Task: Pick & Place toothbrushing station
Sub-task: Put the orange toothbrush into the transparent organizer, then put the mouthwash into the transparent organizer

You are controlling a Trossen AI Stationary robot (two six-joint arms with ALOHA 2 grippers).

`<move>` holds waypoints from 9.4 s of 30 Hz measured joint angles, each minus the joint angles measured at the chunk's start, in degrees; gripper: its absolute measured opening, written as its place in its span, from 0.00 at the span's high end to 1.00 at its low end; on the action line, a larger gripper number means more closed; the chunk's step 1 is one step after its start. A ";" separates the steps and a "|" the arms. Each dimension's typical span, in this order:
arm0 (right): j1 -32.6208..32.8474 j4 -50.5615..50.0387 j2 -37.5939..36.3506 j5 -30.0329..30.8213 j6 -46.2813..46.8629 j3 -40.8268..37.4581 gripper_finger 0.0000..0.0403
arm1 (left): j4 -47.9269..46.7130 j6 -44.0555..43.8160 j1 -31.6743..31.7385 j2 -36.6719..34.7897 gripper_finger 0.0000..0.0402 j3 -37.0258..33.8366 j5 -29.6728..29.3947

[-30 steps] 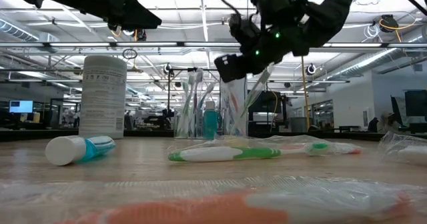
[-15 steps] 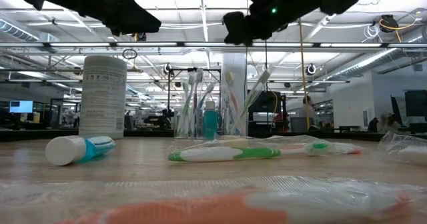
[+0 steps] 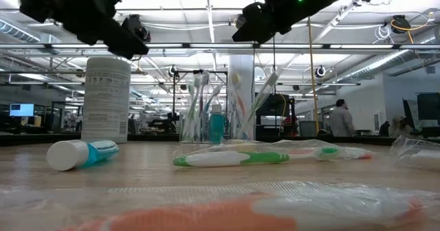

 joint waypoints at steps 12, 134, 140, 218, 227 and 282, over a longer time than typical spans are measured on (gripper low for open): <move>-0.61 -0.73 0.00 -0.01 1.31 0.00 0.63 | 5.26 5.43 -13.02 16.18 0.54 0.02 5.17; 1.18 0.07 0.02 0.00 2.76 -0.04 0.64 | -11.34 94.95 25.50 24.66 0.95 27.12 -30.84; 1.18 0.90 0.02 -0.02 2.82 -0.04 0.64 | -9.70 94.14 24.49 29.19 0.95 27.15 -38.76; -0.31 0.86 0.02 -5.91 -0.04 -0.04 0.65 | -30.25 -2.42 7.29 -3.08 0.62 20.33 -12.01; -0.31 0.86 0.02 -5.88 -0.04 -0.04 0.65 | -26.47 -2.55 7.34 -2.75 0.62 20.33 -12.09; -0.31 0.40 0.02 -5.99 -0.04 -0.04 0.65 | -28.41 15.86 -13.12 15.56 0.62 19.31 -0.21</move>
